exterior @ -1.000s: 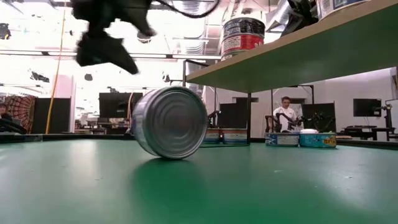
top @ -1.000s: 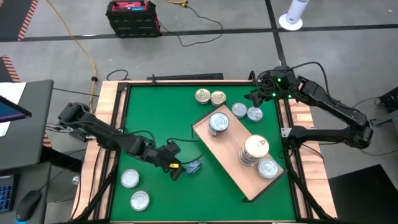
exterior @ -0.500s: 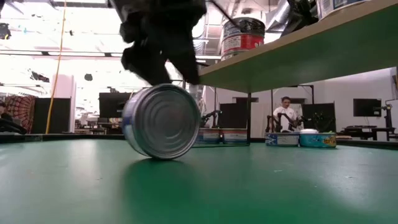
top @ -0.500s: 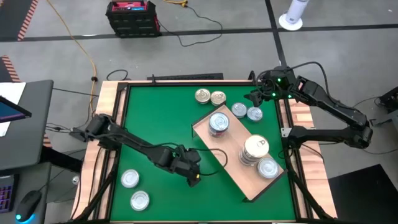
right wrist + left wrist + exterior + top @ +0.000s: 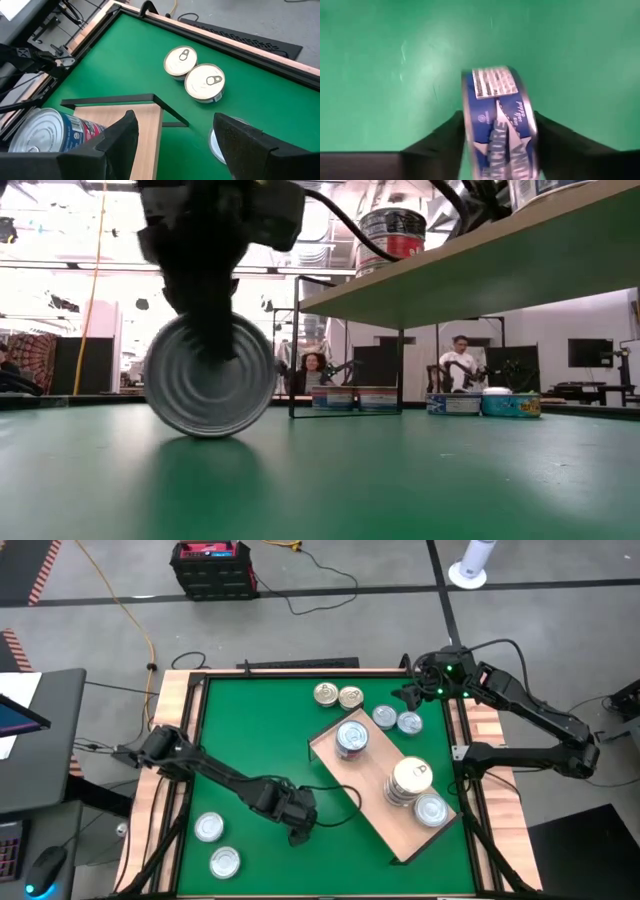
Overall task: Stack canned seafood by type on shelf
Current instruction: Stack the blue tuna can on top of the other blue tuna can on the shelf
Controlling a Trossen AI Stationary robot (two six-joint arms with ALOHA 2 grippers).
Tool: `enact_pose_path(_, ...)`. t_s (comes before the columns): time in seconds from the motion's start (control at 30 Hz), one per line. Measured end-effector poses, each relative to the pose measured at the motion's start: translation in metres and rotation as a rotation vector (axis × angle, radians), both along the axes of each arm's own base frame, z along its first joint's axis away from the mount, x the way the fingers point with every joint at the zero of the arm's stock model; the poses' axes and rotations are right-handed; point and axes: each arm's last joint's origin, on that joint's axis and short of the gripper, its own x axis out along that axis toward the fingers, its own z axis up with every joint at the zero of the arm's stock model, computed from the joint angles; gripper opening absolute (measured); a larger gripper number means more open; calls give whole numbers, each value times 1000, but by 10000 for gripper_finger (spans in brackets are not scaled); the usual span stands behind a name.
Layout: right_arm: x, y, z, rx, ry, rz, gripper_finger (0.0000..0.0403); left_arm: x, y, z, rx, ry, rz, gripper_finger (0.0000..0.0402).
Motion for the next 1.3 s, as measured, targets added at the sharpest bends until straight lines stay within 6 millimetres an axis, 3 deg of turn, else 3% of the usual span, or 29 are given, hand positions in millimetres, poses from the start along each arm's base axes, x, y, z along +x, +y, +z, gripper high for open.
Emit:
enact_pose_path(0.1, 0, 0, 0, -2, -4, 0, 281, -3, 0, -3, 0, 20, -54, 129)
enact_pose_path(0.23, 0, 0, 0, -2, -4, 0, 281, -5, 0, -3, 2, 40, -117, 125)
enact_pose_path(0.33, 0, 0, 0, -2, -4, 0, 281, -11, 1, 8, 55, 13, -149, 125)
enact_pose_path(0.5, 0, 0, 0, -2, -4, 0, 281, -27, 2, 66, 266, -209, -239, 125)
enact_pose_path(0.7, 0, 0, 0, -1, -4, -1, 281, -53, 10, 128, 653, -433, -336, 138)
enact_pose_path(0.8, 0, 0, 0, 4, -7, -5, 281, -53, 25, 146, 898, -433, -341, 135)
enact_pose_path(0.9, 0, 0, 1, 2, -9, -5, 281, -40, 46, 155, 1051, -400, -358, 132)
enact_pose_path(1.07, 0, 0, 1, 1, -11, -5, 281, -15, 83, 167, 1107, -479, -381, 137)
enact_pose_path(1.3, 0, 0, 1, 1, -11, -4, 281, -3, 124, 181, 1152, -615, -501, 135)
